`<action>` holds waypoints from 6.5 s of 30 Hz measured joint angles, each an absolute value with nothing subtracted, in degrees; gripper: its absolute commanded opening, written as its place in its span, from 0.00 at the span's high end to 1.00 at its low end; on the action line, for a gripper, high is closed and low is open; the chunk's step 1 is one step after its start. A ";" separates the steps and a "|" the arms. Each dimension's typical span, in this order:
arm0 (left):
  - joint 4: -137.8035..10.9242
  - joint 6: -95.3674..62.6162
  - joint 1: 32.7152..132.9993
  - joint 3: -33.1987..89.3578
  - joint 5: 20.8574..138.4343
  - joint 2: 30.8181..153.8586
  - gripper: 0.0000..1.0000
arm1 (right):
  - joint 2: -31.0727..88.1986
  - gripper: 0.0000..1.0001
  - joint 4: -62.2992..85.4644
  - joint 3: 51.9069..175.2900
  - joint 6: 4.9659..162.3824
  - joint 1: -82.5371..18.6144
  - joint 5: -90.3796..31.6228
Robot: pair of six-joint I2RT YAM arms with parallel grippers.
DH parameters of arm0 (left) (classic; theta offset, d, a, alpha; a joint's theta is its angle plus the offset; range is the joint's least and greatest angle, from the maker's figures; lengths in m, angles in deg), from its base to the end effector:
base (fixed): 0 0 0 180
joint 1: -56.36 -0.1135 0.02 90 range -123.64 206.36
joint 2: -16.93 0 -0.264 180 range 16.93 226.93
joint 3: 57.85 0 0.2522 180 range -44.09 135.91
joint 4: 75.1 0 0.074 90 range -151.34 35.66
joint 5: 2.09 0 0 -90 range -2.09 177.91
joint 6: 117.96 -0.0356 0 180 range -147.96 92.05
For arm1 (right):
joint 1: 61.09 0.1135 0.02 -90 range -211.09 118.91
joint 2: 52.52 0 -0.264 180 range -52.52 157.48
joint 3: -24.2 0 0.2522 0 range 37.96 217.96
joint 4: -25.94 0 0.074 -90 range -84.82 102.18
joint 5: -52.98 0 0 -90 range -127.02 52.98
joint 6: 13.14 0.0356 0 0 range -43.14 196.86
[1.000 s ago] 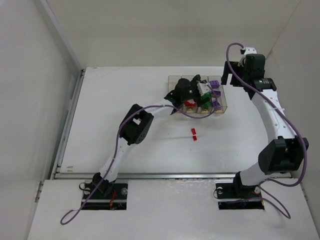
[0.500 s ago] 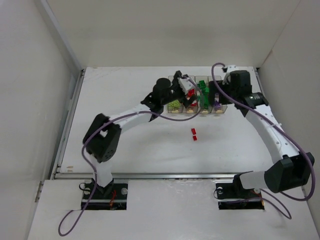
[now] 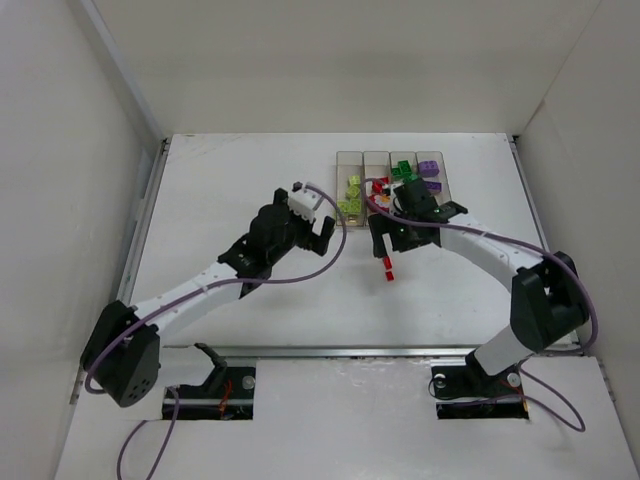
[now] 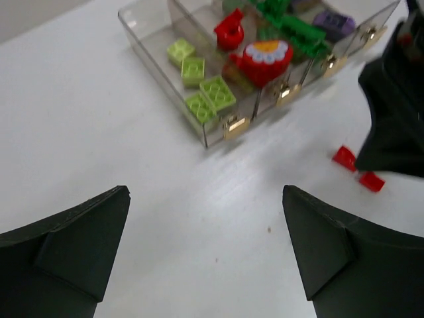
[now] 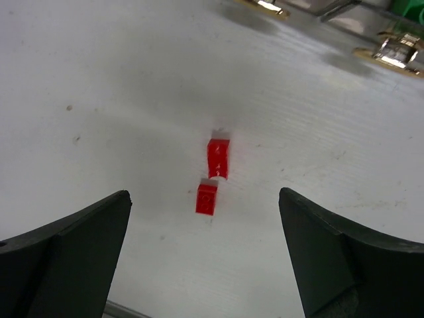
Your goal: Sort the legos into containers by color
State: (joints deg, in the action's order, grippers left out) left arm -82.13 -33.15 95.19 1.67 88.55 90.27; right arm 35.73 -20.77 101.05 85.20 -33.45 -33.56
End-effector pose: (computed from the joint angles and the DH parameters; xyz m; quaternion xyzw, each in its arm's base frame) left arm 0.2324 -0.1866 0.2932 0.2768 0.6946 -0.1881 0.6368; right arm 0.2799 0.1490 0.2345 -0.1693 0.9461 0.1124 0.2522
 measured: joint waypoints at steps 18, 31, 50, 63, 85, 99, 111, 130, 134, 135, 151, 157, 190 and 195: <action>-78.79 -30.96 94.12 -18.90 92.88 69.73 0.00 | 52.12 0.60 -19.68 105.97 86.25 -31.09 -36.44; -78.59 -29.39 93.72 -19.34 92.90 68.72 0.00 | 50.48 1.00 -18.80 113.88 89.13 -31.40 -35.09; -78.70 -29.34 92.26 -19.34 91.35 70.93 0.00 | 54.88 1.00 -15.74 128.83 84.85 -48.62 -40.99; -78.68 -29.37 92.24 -19.34 90.93 71.21 0.00 | 67.51 0.34 -11.90 137.34 87.62 -44.01 -32.96; -78.68 -29.87 92.24 -19.34 88.68 71.19 0.00 | 42.72 0.23 -19.81 110.37 84.63 -28.29 -35.39; -78.68 -30.48 92.24 -19.34 88.11 71.17 0.00 | 45.22 0.34 -24.92 101.12 93.20 -25.47 -40.92; -78.68 -30.48 92.24 -19.34 88.11 71.17 0.00 | 45.81 0.60 -24.92 100.03 93.59 -25.47 -42.25; -78.85 -30.48 92.24 -19.34 88.09 71.15 0.00 | 38.86 1.00 -18.10 111.68 92.56 -28.34 -42.67; -78.94 -30.48 92.24 -19.34 88.09 71.15 0.00 | 49.91 1.00 -15.35 129.05 92.04 -33.91 -45.45; -78.96 -30.48 92.24 -19.34 88.09 71.15 0.00 | 53.89 1.00 -15.39 133.97 91.73 -35.09 -45.90; -79.05 -30.48 92.24 -19.34 88.07 71.19 0.00 | 73.21 0.11 -20.01 154.52 85.94 -40.71 -46.28; -79.05 -30.50 92.24 -19.34 87.61 71.19 0.00 | 65.24 0.00 -19.81 151.33 84.11 -40.79 -45.71; -84.95 -28.40 92.24 -21.26 109.49 69.12 0.00 | 7.27 0.00 -14.80 100.81 99.01 -70.17 -76.04; -85.59 -26.92 92.24 -21.30 110.89 68.96 0.00 | 7.10 0.00 -16.09 100.79 100.06 -70.17 -77.33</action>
